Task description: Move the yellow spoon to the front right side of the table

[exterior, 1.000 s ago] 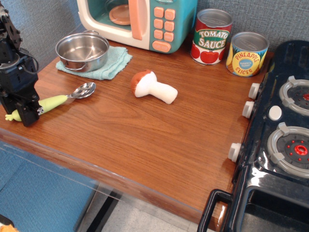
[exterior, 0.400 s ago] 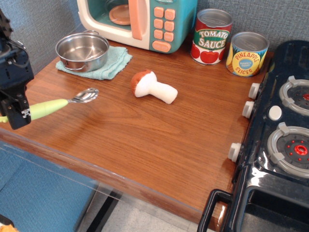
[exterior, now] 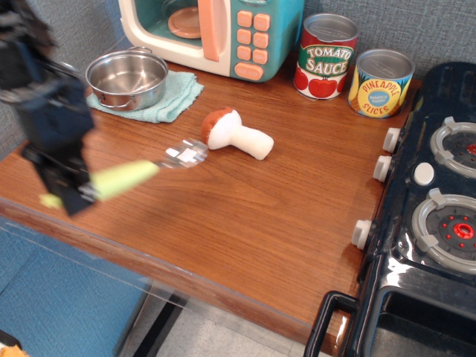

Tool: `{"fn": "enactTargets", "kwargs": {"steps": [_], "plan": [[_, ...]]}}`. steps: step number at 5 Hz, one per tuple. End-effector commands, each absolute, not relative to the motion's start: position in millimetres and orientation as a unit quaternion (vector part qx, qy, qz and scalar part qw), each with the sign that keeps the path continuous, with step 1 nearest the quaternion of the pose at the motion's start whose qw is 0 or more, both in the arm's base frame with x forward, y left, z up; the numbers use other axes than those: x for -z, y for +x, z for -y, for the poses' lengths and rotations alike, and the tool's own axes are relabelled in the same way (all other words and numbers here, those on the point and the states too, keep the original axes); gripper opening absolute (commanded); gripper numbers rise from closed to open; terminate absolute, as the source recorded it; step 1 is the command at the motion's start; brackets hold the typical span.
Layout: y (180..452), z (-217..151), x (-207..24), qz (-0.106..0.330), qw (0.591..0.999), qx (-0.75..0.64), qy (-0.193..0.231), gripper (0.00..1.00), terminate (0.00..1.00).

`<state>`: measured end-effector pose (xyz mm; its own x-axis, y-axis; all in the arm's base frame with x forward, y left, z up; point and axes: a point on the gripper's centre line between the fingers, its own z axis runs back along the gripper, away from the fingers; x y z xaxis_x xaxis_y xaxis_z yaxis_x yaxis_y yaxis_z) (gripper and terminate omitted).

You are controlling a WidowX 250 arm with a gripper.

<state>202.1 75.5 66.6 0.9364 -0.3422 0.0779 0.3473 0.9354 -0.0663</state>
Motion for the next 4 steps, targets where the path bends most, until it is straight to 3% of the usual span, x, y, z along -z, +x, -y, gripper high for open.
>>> {"fn": "enactTargets", "kwargs": {"steps": [1, 2, 4], "plan": [[236, 10, -64, 0.054, 0.994, 0.097, 0.001, 0.00, 0.00], [258, 25, -55, 0.051, 0.997, 0.060, 0.004, 0.00, 0.00], [275, 35, -31, 0.054, 0.997, 0.047, 0.026, 0.00, 0.00]]}}
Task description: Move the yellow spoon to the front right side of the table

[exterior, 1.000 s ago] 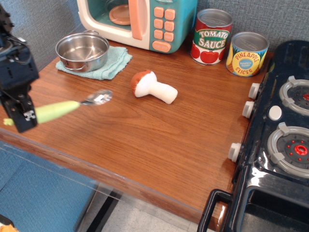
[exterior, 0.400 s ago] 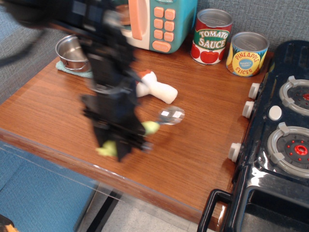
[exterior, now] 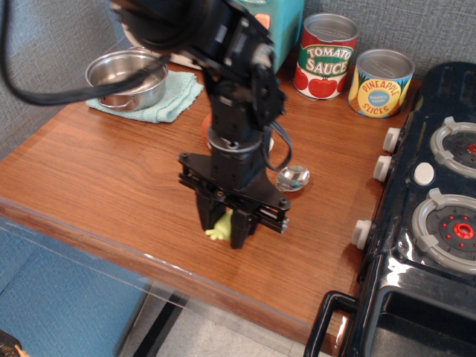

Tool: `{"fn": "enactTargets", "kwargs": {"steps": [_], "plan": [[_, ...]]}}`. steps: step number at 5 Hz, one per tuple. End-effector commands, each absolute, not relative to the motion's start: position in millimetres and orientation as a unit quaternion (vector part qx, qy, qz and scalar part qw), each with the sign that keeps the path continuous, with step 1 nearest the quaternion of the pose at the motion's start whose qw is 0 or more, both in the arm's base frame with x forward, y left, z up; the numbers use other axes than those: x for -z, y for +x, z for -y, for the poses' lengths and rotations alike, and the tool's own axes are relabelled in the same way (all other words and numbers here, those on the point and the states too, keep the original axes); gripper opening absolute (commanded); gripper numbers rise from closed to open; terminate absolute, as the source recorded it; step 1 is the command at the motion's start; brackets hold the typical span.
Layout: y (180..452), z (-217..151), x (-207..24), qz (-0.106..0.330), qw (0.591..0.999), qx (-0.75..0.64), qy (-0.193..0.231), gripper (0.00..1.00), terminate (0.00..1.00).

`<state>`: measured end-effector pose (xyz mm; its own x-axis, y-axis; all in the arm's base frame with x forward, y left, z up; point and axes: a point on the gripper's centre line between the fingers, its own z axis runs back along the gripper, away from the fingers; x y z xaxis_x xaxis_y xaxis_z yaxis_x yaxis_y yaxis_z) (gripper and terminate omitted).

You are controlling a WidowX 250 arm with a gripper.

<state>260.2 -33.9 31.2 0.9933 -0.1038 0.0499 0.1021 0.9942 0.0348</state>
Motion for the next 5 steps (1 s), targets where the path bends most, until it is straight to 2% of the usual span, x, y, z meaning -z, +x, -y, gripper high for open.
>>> {"fn": "enactTargets", "kwargs": {"steps": [1, 2, 3, 4, 5], "plan": [[276, 39, -26, 0.064, 0.996, 0.055, 0.031, 1.00, 0.00], [269, 43, -39, 0.082, 0.994, 0.060, 0.030, 1.00, 0.00], [261, 36, -75, 0.110, 0.993, 0.053, 0.007, 1.00, 0.00], [254, 23, -97, 0.108, 0.993, 0.045, -0.011, 1.00, 0.00], [254, 23, -97, 0.108, 0.993, 0.045, -0.011, 1.00, 0.00]]}}
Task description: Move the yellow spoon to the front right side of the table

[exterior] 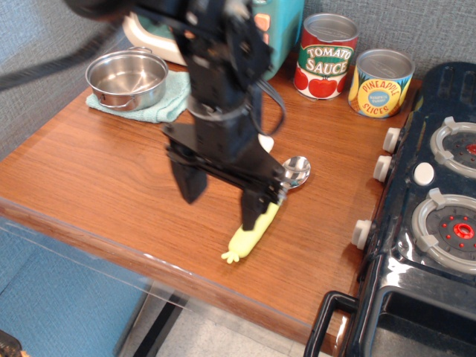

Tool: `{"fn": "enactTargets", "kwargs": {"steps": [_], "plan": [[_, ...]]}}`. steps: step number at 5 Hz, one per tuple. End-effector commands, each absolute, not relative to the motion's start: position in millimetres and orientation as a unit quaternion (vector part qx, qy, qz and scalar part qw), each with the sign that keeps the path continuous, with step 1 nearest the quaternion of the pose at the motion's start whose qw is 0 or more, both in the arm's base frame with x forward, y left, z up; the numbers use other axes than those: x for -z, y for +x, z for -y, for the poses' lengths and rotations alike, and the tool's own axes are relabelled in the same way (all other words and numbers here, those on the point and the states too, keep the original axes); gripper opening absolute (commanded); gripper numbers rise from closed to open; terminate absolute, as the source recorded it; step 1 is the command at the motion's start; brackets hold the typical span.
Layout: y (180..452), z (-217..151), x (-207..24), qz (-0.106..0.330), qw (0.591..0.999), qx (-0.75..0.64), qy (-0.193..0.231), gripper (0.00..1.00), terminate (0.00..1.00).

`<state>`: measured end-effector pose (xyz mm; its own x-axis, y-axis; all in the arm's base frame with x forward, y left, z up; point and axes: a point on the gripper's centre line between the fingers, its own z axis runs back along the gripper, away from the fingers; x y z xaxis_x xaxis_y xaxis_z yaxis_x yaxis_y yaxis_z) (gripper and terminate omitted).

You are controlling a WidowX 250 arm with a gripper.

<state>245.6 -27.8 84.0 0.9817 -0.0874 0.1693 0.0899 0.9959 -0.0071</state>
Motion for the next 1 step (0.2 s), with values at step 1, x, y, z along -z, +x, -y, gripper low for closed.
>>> {"fn": "enactTargets", "kwargs": {"steps": [1], "plan": [[254.1, 22.9, -97.1, 0.108, 0.993, 0.045, -0.011, 1.00, 1.00]]}}
